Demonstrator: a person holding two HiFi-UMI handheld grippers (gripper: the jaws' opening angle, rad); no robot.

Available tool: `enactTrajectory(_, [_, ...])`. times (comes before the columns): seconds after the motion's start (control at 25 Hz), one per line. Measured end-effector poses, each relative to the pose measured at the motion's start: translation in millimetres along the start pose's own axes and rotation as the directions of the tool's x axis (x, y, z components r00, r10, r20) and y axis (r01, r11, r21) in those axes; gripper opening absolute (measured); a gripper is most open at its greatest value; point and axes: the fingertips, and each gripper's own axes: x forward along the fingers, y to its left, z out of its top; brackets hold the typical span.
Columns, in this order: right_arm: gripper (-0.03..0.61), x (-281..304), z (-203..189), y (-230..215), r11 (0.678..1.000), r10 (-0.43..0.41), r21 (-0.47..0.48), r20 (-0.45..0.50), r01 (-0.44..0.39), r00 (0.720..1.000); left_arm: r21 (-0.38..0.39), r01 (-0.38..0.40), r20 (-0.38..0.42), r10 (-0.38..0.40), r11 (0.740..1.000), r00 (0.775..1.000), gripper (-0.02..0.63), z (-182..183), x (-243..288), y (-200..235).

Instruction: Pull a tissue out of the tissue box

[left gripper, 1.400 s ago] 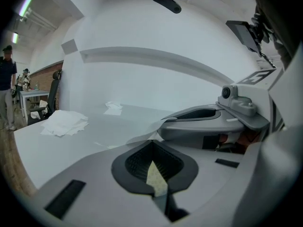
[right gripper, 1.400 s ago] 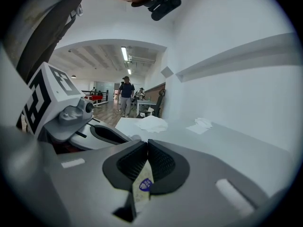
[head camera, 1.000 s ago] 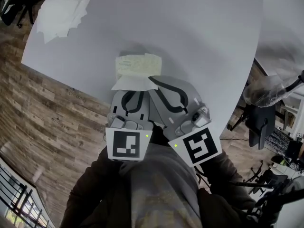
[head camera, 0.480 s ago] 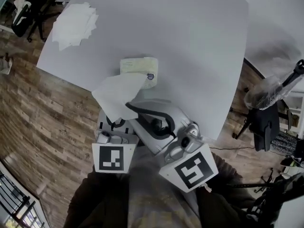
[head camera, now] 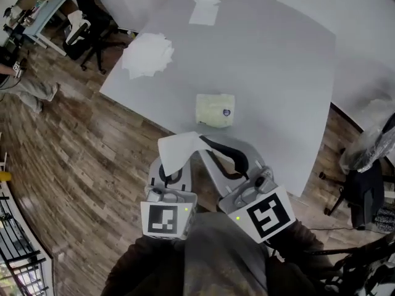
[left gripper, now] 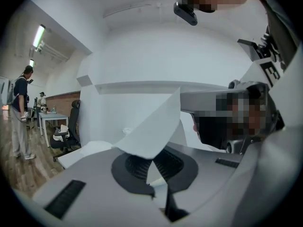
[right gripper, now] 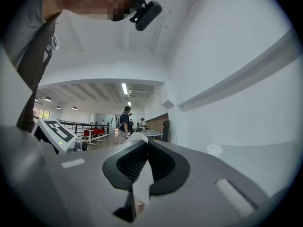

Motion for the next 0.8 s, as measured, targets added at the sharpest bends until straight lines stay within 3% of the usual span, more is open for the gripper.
enactTrajectory(0.28, [0.003, 13, 37, 19, 0.993, -0.115, -0.003, 0.083, 0.116, 0.990, 0.048, 0.055, 0.084, -0.059, 0.997, 0.995, -0.002, 35, -45, 24])
enactTrajectory(0.44, [0.003, 26, 41, 28, 0.983, -0.181, -0.007, 0.092, 0.182, 0.979, 0.072, 0.045, 0.145, -0.055, 0.996, 0.988, -0.002, 58, -62, 48])
enactTrajectory(0.8, [0.003, 32, 46, 41, 0.977, -0.207, -0.023, 0.108, 0.210, 0.972, 0.106, 0.056, 0.224, -0.079, 0.993, 0.971, -0.002, 81, -72, 60])
